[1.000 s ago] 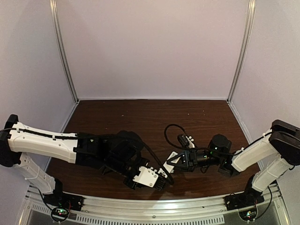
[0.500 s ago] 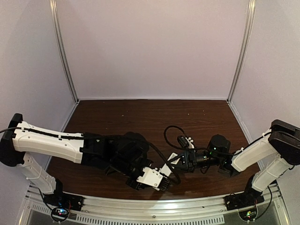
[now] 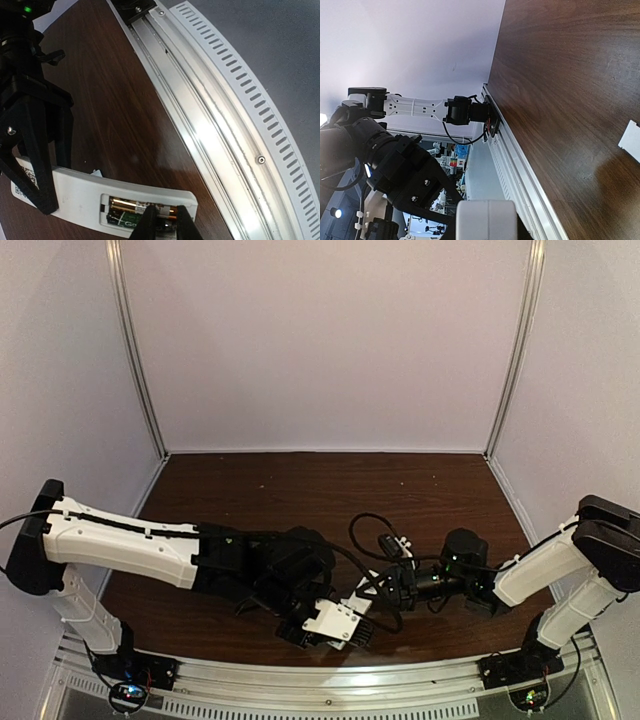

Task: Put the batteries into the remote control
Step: Load the battery into the battery compartment.

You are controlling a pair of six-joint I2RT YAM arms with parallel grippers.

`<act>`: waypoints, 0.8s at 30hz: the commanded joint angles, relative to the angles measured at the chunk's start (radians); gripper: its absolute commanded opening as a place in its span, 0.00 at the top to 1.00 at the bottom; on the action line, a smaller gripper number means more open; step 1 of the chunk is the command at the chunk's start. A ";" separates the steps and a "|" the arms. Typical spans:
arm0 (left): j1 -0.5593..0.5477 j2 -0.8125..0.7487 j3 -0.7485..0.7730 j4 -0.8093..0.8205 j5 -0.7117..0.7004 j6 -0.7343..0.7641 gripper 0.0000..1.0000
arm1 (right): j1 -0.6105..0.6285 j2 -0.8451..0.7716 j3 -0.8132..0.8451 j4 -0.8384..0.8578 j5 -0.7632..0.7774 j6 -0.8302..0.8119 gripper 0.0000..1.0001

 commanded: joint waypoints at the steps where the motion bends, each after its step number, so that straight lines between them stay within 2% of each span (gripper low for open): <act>1: 0.000 0.062 0.030 0.000 -0.050 -0.014 0.83 | 0.009 -0.042 0.026 0.096 -0.008 0.014 1.00; 8: 0.001 0.122 0.073 -0.026 -0.104 -0.043 0.89 | 0.010 -0.075 0.025 0.062 -0.004 0.001 1.00; 15: 0.003 0.109 0.030 -0.015 -0.131 -0.046 0.92 | 0.008 -0.106 0.023 0.042 -0.009 -0.013 1.00; 24: 0.053 0.049 -0.039 0.046 -0.016 -0.070 0.93 | 0.014 -0.125 0.036 0.104 -0.050 -0.002 1.00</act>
